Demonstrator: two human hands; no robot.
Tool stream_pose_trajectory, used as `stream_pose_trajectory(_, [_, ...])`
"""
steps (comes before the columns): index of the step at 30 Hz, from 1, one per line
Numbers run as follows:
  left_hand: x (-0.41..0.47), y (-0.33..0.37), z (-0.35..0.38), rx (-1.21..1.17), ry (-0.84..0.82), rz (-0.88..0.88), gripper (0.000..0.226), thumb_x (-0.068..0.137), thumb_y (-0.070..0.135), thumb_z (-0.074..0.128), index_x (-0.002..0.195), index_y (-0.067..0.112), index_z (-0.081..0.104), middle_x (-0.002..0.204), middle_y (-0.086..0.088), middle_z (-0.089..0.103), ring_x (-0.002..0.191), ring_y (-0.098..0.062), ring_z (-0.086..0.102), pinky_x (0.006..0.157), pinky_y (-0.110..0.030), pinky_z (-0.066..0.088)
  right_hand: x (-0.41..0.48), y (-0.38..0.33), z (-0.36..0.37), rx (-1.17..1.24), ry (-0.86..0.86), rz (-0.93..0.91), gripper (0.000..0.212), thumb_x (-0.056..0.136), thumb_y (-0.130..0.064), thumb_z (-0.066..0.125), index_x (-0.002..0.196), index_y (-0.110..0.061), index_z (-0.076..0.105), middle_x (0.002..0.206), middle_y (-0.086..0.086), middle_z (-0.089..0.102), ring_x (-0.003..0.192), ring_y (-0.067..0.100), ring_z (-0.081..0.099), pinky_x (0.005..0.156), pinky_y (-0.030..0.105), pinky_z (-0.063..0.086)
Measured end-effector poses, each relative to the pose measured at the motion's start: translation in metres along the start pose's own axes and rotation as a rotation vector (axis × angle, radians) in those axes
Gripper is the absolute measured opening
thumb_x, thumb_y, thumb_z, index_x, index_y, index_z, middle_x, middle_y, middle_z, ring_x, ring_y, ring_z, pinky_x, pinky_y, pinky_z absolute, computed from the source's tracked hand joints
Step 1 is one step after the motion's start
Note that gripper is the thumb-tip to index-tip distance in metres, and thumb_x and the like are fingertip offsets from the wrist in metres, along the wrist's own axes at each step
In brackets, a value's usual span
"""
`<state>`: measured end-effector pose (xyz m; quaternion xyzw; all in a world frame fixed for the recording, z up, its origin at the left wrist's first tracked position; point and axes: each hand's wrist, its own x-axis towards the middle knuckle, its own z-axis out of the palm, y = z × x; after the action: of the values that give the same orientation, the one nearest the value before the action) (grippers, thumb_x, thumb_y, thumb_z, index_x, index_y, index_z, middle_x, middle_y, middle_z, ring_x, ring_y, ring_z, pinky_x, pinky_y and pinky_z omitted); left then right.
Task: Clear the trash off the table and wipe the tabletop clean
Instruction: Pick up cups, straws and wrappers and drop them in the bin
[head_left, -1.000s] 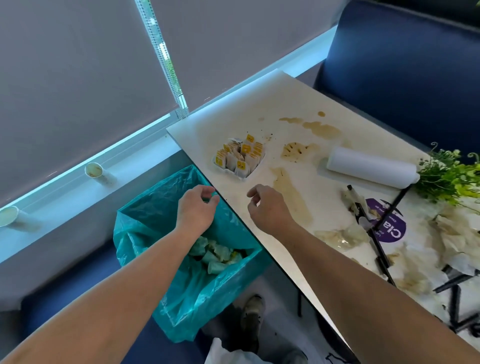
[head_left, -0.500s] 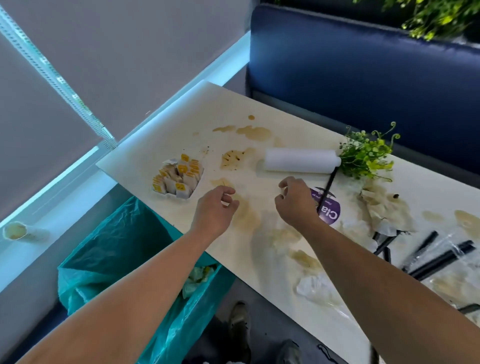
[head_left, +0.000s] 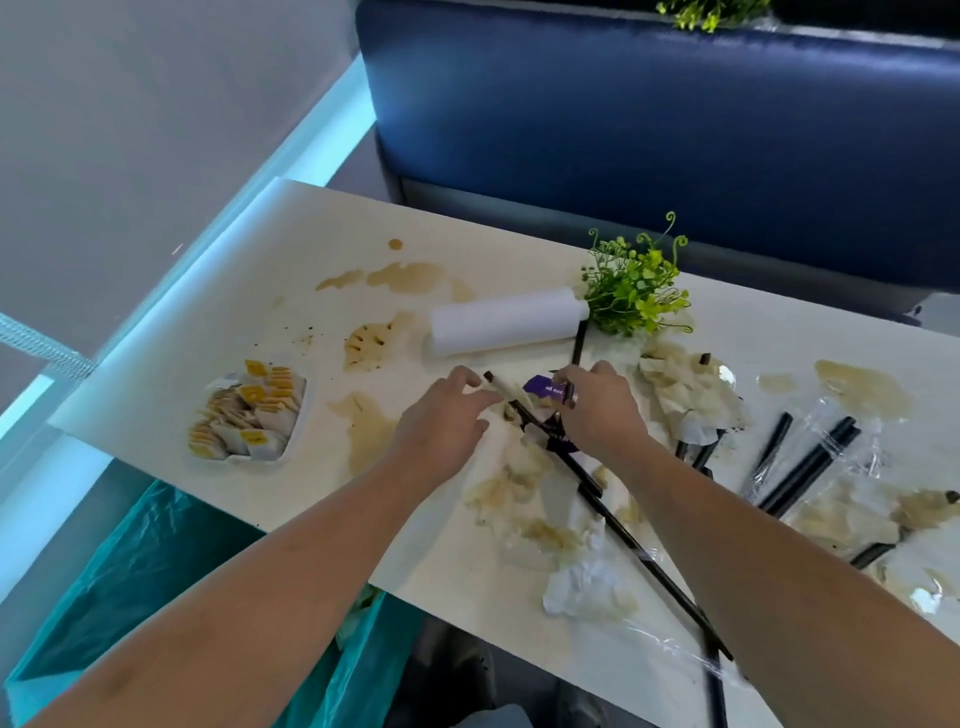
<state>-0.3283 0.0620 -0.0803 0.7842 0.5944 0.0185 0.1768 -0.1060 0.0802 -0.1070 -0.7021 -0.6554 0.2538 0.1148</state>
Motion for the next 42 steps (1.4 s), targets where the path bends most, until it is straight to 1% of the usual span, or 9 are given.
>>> stream_pose_trajectory(5, [0.033,0.008,0.000,0.093,-0.031,0.121,0.045,0.103,0.019,0.056,0.144,0.035,0.052,0.144,0.008,0.043,0.123,-0.018,0.049,0.088,-0.040,0.054,0.014,0.012,0.005,-0.061,-0.058,0.029,0.042,0.095,-0.019,0.056,0.135,-0.031,0.061,0.118,0.010,0.045,0.104,0.035,0.053,0.089,0.040,0.053])
stream_pose_trajectory(10, [0.056,0.012,0.003,0.260,-0.088,0.233,0.049,0.102,0.016,0.056,0.144,0.041,0.049,0.147,0.010,0.044,0.122,-0.019,0.049,0.084,-0.041,0.056,0.025,0.015,0.007,-0.096,-0.067,0.018,0.031,0.098,-0.019,0.054,0.127,-0.023,0.066,0.116,0.011,0.045,0.100,0.034,0.054,0.085,0.038,0.052])
stream_pose_trajectory(17, [0.073,0.012,0.008,0.387,-0.127,0.295,0.046,0.097,0.009,0.057,0.132,0.038,0.059,0.119,0.011,0.059,0.103,-0.019,0.049,0.069,-0.036,0.054,0.033,0.017,0.006,-0.103,-0.103,0.060,0.020,0.098,-0.018,0.056,0.114,-0.011,0.066,0.116,0.012,0.051,0.095,0.032,0.060,0.087,0.040,0.054])
stream_pose_trajectory(22, [0.075,0.010,0.010,0.446,-0.140,0.326,0.029,0.102,0.019,0.053,0.124,0.035,0.064,0.115,0.009,0.061,0.105,-0.020,0.051,0.065,-0.032,0.042,0.034,0.015,0.007,-0.077,-0.095,0.147,0.017,0.097,-0.013,0.057,0.113,-0.009,0.058,0.114,0.013,0.054,0.096,0.031,0.060,0.079,0.035,0.050])
stream_pose_trajectory(26, [0.072,0.006,0.005,0.479,-0.148,0.315,0.028,0.103,0.019,0.052,0.124,0.034,0.063,0.115,0.008,0.061,0.105,-0.020,0.052,0.067,-0.033,0.045,0.033,0.016,0.005,-0.014,-0.133,0.201,0.032,0.092,-0.013,0.062,0.120,-0.008,0.046,0.107,0.012,0.053,0.100,0.033,0.059,0.071,0.036,0.049])
stream_pose_trajectory(29, [0.069,0.002,-0.007,0.492,-0.153,0.286,0.030,0.102,0.016,0.051,0.122,0.033,0.065,0.114,0.007,0.061,0.105,-0.020,0.051,0.070,-0.035,0.050,0.031,0.018,0.000,0.018,-0.160,0.204,0.041,0.091,-0.017,0.066,0.117,-0.012,0.035,0.099,0.008,0.049,0.090,0.030,0.057,0.054,0.030,0.042])
stream_pose_trajectory(32, [0.064,-0.004,-0.021,0.532,-0.152,0.258,0.029,0.101,0.018,0.052,0.120,0.034,0.066,0.111,0.007,0.061,0.102,-0.019,0.051,0.062,-0.033,0.040,0.030,0.024,-0.003,0.090,-0.192,0.183,0.046,0.089,-0.018,0.066,0.118,-0.014,0.030,0.098,0.009,0.054,0.083,0.028,0.059,0.047,0.026,0.038])
stream_pose_trajectory(36, [0.049,-0.009,-0.042,0.550,-0.153,0.195,0.027,0.101,0.022,0.053,0.119,0.037,0.066,0.105,0.010,0.061,0.099,-0.018,0.051,0.062,-0.032,0.046,0.021,0.031,-0.014,0.152,-0.266,0.113,0.050,0.089,-0.023,0.064,0.128,-0.026,0.032,0.104,0.006,0.057,0.084,0.026,0.061,0.046,0.021,0.043])
stream_pose_trajectory(42, [0.020,-0.011,-0.060,0.530,-0.101,0.104,0.025,0.101,0.028,0.053,0.116,0.041,0.068,0.099,0.012,0.060,0.098,-0.016,0.054,0.059,-0.031,0.037,0.006,0.041,-0.029,0.104,-0.313,0.070,0.020,0.092,-0.035,0.063,0.105,-0.020,0.060,0.120,0.005,0.061,0.103,0.020,0.057,0.061,0.020,0.051])
